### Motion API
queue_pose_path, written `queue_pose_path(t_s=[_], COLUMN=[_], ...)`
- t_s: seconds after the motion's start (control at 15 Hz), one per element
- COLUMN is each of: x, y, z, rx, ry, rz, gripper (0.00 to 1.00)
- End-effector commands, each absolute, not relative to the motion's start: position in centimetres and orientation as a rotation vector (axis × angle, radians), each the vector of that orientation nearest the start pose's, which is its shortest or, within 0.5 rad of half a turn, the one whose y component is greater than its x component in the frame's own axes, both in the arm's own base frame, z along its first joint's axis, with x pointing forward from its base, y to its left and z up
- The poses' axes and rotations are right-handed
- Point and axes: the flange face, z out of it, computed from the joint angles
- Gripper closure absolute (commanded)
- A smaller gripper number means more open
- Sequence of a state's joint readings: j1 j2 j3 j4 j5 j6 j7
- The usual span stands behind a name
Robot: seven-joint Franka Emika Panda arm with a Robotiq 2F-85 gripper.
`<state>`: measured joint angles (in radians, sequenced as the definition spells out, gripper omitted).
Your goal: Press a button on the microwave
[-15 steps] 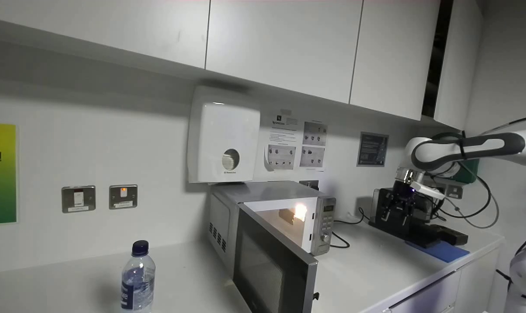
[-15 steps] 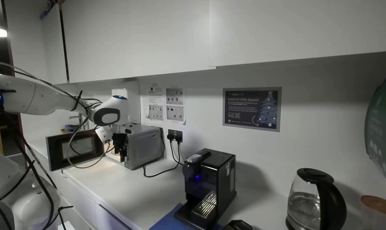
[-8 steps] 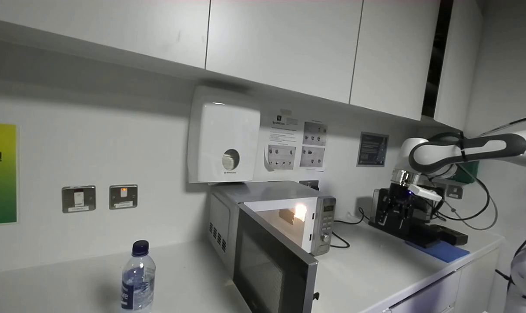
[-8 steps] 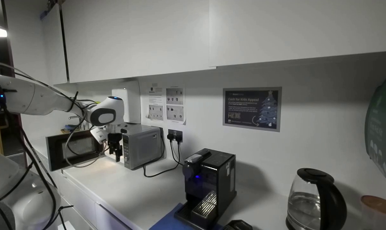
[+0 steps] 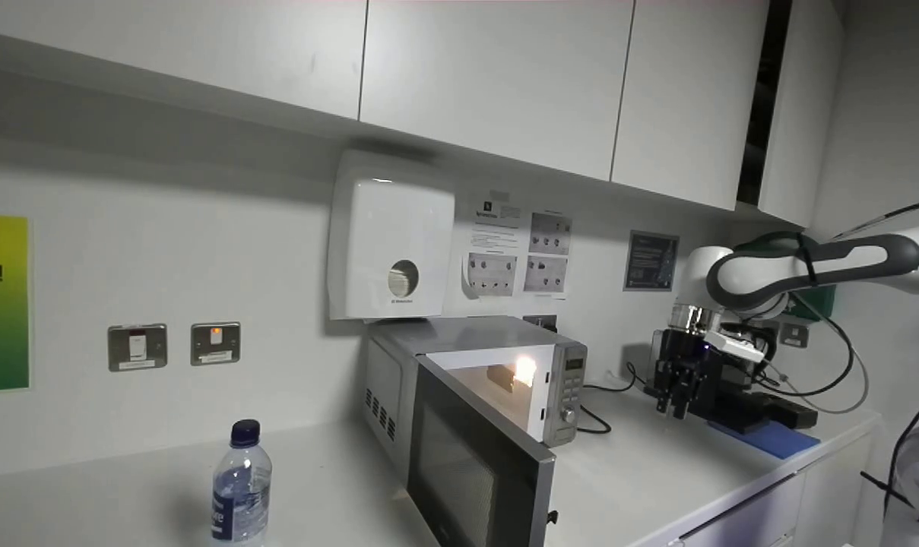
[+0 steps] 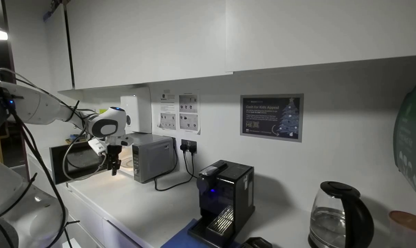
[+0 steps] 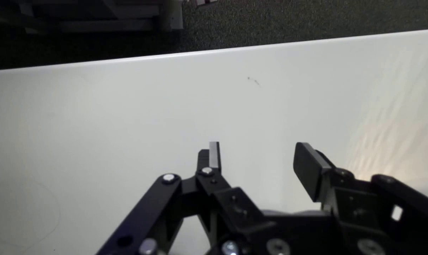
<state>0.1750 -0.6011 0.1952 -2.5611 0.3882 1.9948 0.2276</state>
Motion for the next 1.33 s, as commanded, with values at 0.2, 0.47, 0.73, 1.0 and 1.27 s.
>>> queue_pose_path(t_s=[0.2, 0.47, 0.73, 1.0, 1.27], x=[33.4, 34.4, 36.0, 37.9, 38.8], y=[20.4, 22.0, 22.4, 22.3, 22.5], z=[45.8, 45.9, 46.1, 46.8, 47.3], rx=[-2.954, -2.953, -2.952, -2.936, -2.892], ry=[0.205, 0.241, 0.153, 0.065, 0.053], rz=[-0.026, -0.238, -0.472, -0.654, -0.76], gripper=[0.94, 1.0, 1.0, 1.0, 1.0])
